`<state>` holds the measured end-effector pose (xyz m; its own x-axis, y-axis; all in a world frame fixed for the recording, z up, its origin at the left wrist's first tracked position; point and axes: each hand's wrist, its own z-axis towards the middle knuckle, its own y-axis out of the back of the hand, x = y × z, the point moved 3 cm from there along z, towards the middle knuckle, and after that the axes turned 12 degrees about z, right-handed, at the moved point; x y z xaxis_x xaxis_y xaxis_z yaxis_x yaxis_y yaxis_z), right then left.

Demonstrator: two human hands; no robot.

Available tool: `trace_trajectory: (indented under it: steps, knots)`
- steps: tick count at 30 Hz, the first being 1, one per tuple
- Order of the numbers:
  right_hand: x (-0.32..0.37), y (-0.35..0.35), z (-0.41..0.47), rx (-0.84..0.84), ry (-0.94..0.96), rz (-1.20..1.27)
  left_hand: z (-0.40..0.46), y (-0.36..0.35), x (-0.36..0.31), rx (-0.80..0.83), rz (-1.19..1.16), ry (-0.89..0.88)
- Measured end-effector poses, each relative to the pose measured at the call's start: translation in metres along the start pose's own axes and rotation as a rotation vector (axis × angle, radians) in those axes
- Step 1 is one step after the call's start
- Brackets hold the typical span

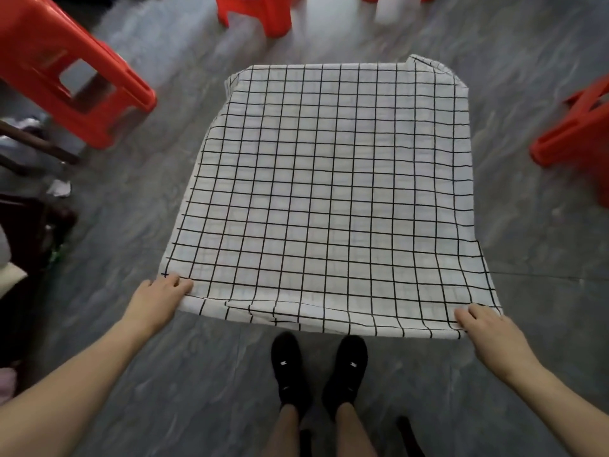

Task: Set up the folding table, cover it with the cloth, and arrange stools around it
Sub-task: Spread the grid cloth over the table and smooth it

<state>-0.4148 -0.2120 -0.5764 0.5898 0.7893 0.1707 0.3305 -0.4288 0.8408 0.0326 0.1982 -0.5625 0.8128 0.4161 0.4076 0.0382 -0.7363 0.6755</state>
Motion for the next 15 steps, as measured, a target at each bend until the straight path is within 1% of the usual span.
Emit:
trace_trajectory:
  steps: [3, 7, 9, 12, 15]
  knots:
    - [-0.001, -0.001, 0.001, -0.038, -0.022, 0.006, 0.003, -0.005, -0.011, 0.028, 0.002, -0.015]
    - [0.004, 0.004, 0.005, -0.148, 0.019, -0.001, 0.009, -0.007, -0.017, -0.018, -0.064, 0.0]
    - [0.006, 0.006, 0.008, -0.19, 0.047, 0.0, 0.011, -0.009, -0.016, -0.017, -0.06, -0.002]
    - [0.008, 0.005, 0.009, -0.224, 0.079, -0.009, 0.009, -0.011, -0.013, -0.011, -0.058, 0.023]
    - [0.009, -0.003, 0.009, -0.238, 0.07, -0.009, 0.009, -0.013, -0.016, -0.025, -0.057, 0.034]
